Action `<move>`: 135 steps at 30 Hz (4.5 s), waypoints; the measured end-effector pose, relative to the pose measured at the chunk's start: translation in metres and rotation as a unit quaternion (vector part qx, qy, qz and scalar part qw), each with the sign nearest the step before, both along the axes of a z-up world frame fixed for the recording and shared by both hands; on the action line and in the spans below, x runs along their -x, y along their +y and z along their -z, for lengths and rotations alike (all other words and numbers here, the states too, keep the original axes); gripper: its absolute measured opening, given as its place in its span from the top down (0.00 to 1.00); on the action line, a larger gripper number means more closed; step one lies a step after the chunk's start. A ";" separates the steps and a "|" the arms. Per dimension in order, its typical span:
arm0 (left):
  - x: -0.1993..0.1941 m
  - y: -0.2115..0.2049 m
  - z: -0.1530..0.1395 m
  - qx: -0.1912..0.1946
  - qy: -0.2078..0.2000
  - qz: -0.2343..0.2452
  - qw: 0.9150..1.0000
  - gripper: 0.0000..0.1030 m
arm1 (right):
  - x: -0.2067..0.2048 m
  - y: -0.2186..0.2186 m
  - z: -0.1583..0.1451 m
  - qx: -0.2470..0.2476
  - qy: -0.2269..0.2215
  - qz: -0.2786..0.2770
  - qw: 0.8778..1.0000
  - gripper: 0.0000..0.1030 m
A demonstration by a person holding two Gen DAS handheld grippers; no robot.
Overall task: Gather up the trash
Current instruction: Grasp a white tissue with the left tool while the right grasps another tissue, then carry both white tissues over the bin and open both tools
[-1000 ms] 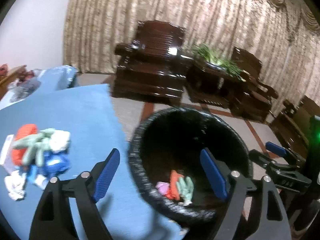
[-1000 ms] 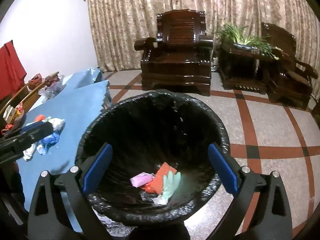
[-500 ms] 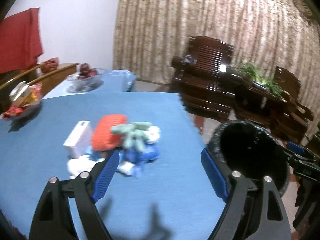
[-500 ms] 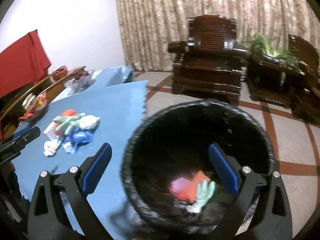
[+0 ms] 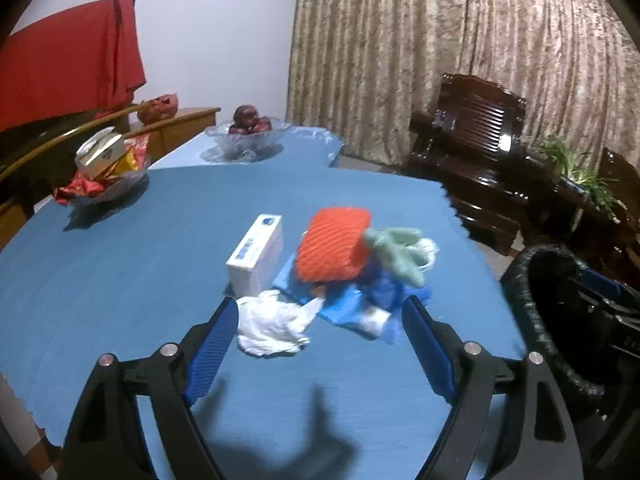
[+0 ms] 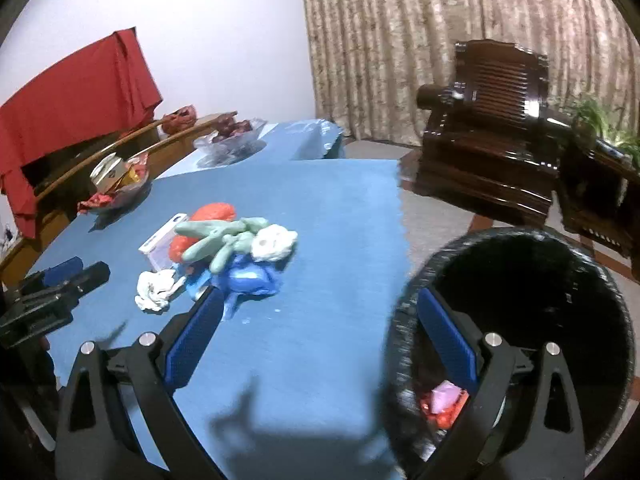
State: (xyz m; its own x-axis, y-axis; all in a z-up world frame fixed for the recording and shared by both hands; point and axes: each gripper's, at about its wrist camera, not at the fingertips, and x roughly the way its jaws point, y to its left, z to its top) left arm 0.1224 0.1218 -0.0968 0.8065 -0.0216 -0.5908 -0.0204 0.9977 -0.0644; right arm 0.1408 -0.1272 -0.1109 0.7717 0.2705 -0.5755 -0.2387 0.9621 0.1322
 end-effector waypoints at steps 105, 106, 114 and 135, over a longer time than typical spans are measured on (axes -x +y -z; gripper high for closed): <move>-0.002 -0.170 -0.054 0.030 -0.027 0.168 0.985 0.84 | 0.055 -0.125 -0.055 0.002 -0.030 0.056 0.998 0.84; -0.002 -0.176 -0.053 0.030 -0.027 0.175 0.984 0.84 | 0.056 -0.128 -0.055 0.003 -0.029 0.060 0.998 0.84; -0.007 -0.219 -0.049 0.029 -0.020 0.212 0.977 0.84 | 0.070 -0.165 -0.049 0.010 -0.025 0.097 0.995 0.84; -0.038 -0.318 -0.011 0.022 0.030 0.284 0.958 0.84 | 0.065 -0.229 0.000 0.013 0.024 0.154 0.988 0.83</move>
State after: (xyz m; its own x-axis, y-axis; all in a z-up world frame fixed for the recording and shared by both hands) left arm 0.1604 -0.1958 -0.0858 0.6224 -0.4726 -0.6239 0.5193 0.8457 -0.1226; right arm 0.0758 -0.3560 -0.1105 0.7874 0.0128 -0.6164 0.0710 0.9913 0.1112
